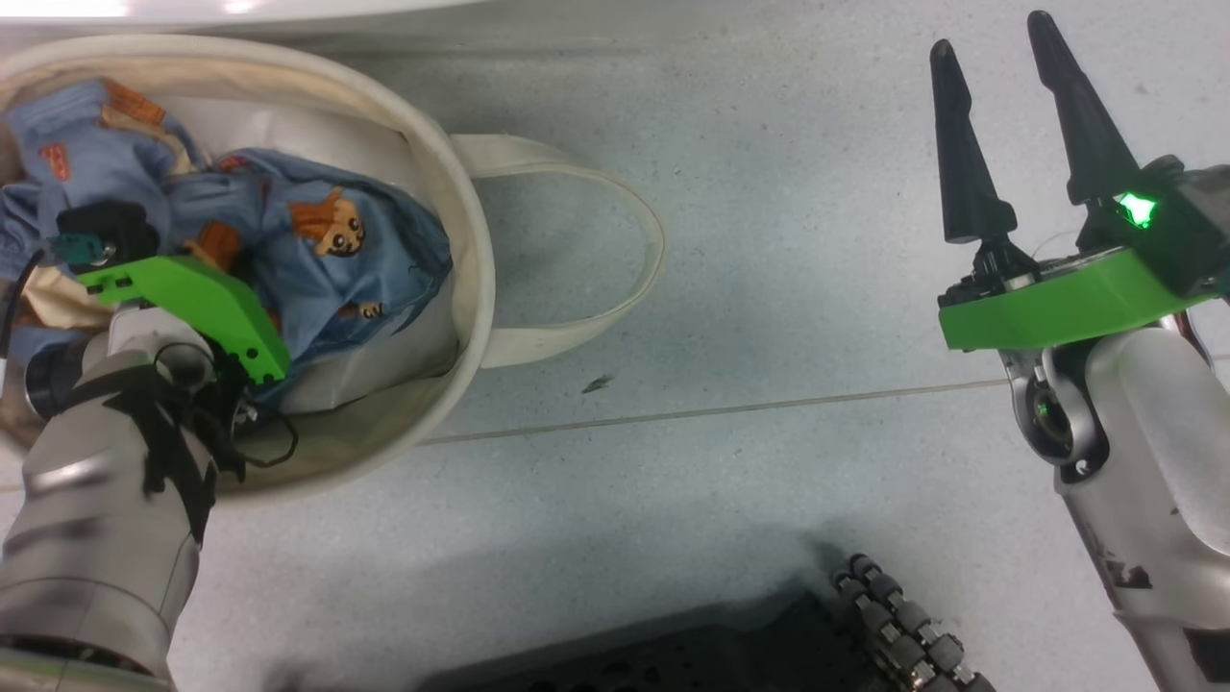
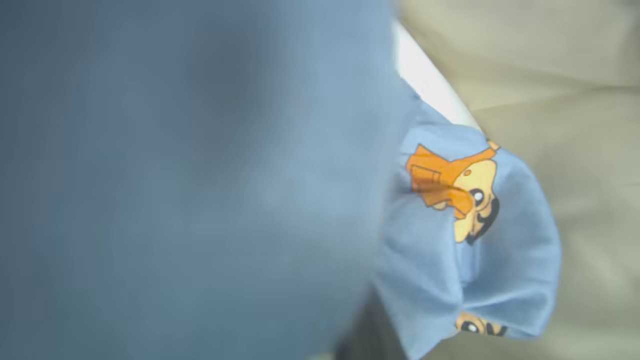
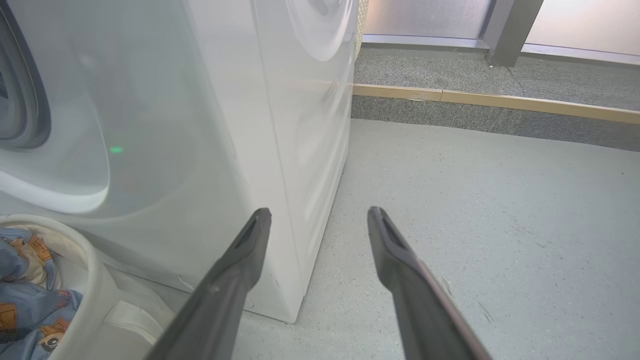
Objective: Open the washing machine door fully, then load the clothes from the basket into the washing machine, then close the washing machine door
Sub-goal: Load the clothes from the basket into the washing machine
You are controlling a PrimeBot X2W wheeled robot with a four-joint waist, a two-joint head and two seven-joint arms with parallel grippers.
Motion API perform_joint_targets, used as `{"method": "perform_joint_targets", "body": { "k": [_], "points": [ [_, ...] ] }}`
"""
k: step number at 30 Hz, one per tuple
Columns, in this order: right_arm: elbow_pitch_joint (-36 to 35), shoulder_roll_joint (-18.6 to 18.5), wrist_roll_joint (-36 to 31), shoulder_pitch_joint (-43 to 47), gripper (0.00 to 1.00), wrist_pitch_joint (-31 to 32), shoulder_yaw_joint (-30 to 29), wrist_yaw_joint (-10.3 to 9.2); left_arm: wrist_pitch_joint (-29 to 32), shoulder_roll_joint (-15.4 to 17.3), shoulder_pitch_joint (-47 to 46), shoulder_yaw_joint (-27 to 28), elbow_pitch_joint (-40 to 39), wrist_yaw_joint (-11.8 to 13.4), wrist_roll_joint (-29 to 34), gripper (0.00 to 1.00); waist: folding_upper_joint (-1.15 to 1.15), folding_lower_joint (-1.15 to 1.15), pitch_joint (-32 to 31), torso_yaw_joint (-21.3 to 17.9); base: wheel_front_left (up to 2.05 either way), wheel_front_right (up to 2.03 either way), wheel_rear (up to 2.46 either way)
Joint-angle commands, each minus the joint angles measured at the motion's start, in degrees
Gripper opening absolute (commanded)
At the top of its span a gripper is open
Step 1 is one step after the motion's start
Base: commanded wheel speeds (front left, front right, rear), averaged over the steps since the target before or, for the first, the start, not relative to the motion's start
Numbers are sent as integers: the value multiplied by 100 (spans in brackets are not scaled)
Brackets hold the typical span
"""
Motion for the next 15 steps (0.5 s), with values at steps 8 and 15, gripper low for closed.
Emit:
{"method": "perform_joint_targets", "body": {
  "k": [8,15],
  "points": [
    [-115,-17,-2,251,100,-40,-36,32,-368,67,-19,31,-25,-306,-33,0,0,0,-131,183,0,0,0],
    [133,67,132,297,100,-63,-32,32,-860,-164,215,13,-25,-583,-136,0,0,0,-629,456,0,0,0]
  ]
}}
